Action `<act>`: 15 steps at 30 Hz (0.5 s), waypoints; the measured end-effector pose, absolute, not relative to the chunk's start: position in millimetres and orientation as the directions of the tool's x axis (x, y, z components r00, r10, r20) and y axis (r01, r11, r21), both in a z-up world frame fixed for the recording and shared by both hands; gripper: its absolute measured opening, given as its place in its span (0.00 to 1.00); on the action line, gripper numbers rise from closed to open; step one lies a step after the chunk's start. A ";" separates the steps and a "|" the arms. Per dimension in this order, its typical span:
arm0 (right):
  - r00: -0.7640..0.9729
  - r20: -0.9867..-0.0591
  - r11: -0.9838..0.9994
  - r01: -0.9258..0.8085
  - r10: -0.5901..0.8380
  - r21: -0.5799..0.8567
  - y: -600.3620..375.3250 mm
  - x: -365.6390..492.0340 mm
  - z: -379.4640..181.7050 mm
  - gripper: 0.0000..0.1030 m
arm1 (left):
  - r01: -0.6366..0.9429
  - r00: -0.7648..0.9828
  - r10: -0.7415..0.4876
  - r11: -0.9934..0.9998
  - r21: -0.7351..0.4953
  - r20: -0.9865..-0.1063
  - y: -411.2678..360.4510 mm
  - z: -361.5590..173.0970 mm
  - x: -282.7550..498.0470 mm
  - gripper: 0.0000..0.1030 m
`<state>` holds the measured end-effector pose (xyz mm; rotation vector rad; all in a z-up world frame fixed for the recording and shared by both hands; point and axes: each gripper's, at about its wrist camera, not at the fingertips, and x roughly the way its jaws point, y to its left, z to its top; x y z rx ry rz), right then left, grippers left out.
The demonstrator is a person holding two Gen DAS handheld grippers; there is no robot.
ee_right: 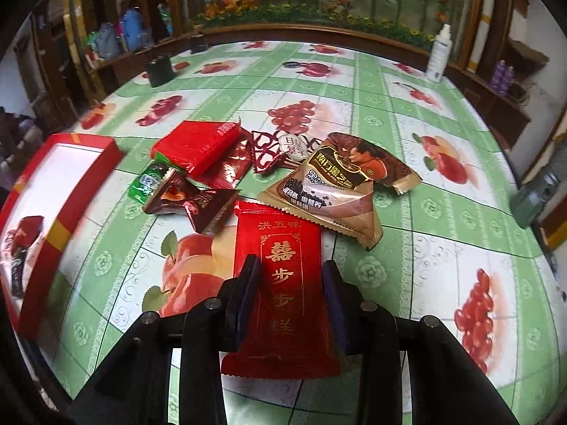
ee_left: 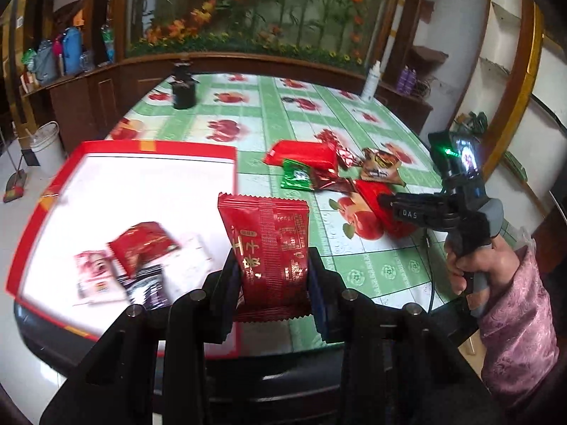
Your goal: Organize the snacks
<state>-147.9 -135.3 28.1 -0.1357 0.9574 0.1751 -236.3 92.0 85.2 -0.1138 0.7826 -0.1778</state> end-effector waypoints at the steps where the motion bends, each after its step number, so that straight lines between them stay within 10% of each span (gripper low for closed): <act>1: 0.565 -0.822 0.979 -0.197 0.074 -0.047 -134.3 -149.0 28.0 0.34 | 0.113 0.701 -0.198 0.979 -0.168 -0.686 94.3 86.9 -239.9 0.32; 15: 0.545 -0.834 0.980 -0.111 -0.081 -0.168 -127.1 -172.5 31.3 0.23 | 0.159 0.734 -0.258 0.965 -0.210 -0.629 109.8 90.8 -275.0 0.32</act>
